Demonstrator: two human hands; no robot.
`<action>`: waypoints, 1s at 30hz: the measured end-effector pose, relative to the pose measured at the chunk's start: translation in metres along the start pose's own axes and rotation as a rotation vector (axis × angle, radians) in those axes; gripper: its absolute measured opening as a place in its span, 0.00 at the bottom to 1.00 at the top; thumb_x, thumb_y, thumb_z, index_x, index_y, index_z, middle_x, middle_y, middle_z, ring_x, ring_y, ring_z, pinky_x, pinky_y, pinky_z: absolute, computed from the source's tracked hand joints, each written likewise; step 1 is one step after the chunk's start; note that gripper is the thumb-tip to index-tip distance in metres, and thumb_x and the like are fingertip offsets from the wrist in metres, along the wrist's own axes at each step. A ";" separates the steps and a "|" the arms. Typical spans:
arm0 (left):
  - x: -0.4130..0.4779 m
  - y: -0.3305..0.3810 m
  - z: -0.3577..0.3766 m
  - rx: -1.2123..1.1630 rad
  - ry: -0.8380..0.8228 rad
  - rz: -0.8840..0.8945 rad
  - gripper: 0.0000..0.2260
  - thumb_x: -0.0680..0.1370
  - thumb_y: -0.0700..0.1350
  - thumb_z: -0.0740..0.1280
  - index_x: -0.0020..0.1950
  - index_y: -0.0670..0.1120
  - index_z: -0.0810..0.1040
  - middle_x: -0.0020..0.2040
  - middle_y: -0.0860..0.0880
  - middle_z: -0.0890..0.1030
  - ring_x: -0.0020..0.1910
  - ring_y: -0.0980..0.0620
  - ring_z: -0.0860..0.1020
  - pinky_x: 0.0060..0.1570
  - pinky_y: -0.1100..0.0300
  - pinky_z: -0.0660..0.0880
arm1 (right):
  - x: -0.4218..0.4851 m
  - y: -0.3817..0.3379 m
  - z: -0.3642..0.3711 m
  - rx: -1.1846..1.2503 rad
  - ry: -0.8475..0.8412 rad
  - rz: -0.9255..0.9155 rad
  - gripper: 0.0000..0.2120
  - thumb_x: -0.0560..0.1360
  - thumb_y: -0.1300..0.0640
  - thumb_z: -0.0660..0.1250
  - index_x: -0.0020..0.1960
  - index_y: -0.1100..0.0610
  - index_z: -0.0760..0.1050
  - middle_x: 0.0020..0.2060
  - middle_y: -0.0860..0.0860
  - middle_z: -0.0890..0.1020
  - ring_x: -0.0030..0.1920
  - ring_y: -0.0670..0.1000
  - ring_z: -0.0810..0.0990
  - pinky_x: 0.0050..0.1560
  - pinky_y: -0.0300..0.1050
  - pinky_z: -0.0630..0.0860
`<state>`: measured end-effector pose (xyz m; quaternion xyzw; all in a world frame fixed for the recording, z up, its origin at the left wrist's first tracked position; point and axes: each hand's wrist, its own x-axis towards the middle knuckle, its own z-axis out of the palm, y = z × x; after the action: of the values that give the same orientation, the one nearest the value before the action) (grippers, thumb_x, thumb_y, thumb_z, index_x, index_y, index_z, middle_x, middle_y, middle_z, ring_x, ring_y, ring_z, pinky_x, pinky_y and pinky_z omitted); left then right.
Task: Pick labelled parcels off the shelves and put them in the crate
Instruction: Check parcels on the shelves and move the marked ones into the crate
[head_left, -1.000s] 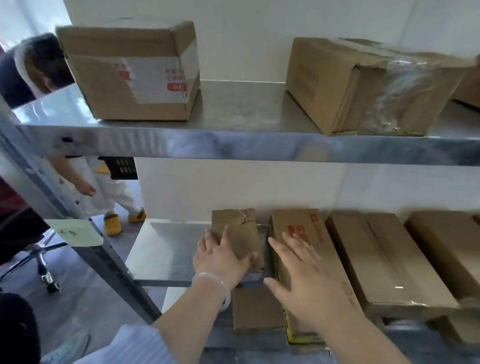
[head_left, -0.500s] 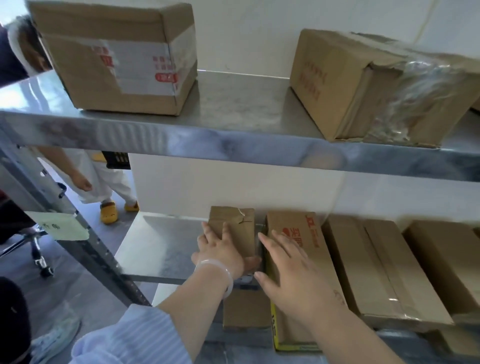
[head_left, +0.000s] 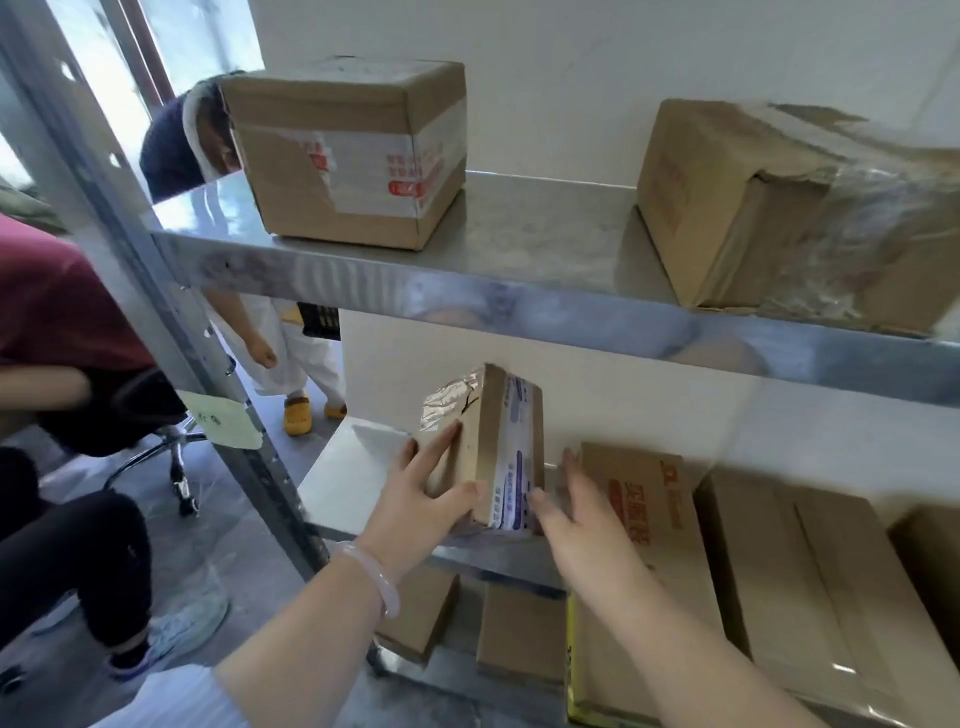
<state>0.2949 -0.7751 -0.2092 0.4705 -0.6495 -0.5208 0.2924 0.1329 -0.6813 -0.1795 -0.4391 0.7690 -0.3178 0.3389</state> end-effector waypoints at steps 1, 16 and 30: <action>-0.002 0.000 0.000 -0.080 -0.020 -0.002 0.34 0.64 0.62 0.71 0.70 0.67 0.68 0.68 0.55 0.65 0.68 0.50 0.69 0.62 0.49 0.77 | 0.001 -0.003 0.002 0.073 -0.007 0.005 0.29 0.80 0.43 0.58 0.78 0.44 0.52 0.76 0.46 0.62 0.75 0.49 0.61 0.72 0.49 0.61; -0.015 -0.001 -0.004 0.031 0.061 -0.025 0.40 0.67 0.64 0.76 0.74 0.61 0.60 0.62 0.54 0.77 0.59 0.57 0.79 0.53 0.57 0.80 | -0.016 -0.018 0.031 0.215 -0.049 -0.240 0.20 0.83 0.53 0.57 0.73 0.40 0.65 0.69 0.38 0.68 0.68 0.37 0.66 0.70 0.37 0.64; 0.001 -0.024 -0.026 -0.255 -0.018 -0.307 0.17 0.75 0.57 0.64 0.63 0.70 0.73 0.53 0.54 0.85 0.53 0.50 0.83 0.56 0.47 0.79 | 0.013 -0.010 0.026 0.156 -0.121 -0.045 0.33 0.78 0.50 0.67 0.77 0.39 0.54 0.74 0.42 0.65 0.74 0.47 0.63 0.71 0.49 0.62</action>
<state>0.3241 -0.7869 -0.2251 0.5184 -0.5015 -0.6415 0.2611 0.1531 -0.7024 -0.1894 -0.4467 0.7101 -0.3573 0.4106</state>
